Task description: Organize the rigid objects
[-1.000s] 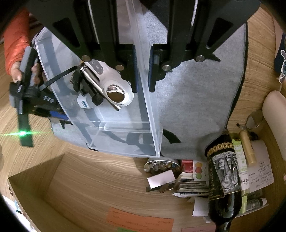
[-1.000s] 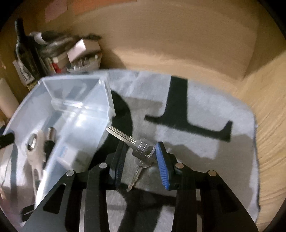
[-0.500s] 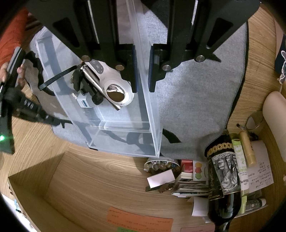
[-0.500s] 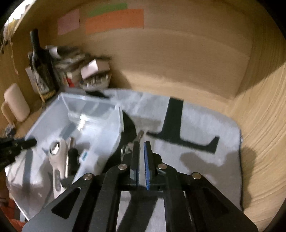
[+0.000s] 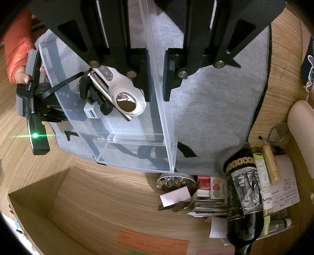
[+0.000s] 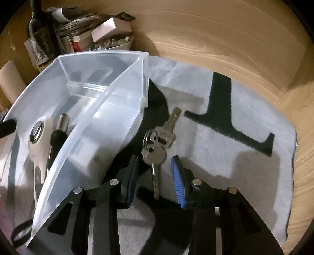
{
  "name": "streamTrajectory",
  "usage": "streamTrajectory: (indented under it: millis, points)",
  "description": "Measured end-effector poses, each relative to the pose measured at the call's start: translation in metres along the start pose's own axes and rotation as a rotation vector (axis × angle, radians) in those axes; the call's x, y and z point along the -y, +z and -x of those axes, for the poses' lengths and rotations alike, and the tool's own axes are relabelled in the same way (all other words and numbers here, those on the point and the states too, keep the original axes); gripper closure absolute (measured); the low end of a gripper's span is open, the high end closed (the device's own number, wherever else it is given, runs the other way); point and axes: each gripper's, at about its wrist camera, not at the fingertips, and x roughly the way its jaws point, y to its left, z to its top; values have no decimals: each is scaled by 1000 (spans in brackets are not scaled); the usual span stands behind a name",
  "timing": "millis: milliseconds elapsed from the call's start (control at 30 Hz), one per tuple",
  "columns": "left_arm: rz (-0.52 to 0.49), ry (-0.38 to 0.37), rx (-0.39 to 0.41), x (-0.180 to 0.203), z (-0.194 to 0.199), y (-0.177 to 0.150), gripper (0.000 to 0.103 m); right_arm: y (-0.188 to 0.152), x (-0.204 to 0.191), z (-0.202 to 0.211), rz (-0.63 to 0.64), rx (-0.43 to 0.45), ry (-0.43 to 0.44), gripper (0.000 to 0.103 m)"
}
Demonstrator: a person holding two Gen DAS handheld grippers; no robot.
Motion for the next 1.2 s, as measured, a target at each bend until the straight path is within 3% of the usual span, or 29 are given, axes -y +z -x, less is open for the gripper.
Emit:
streamTrajectory:
  millis: [167, 367, 867, 1200]
  points:
    - [-6, 10, 5, 2, 0, -1, 93, 1, 4, -3, -44, 17, 1, 80]
    - [-3, 9, 2, 2, -1, 0, 93, -2, 7, 10, -72, 49, 8, 81]
    - [-1, 8, 3, 3, -1, -1, 93, 15, -10, 100, -42, 305, -36, 81]
    - [0, 7, 5, 3, -1, -1, 93, 29, -32, 149, 13, 453, -6, 81]
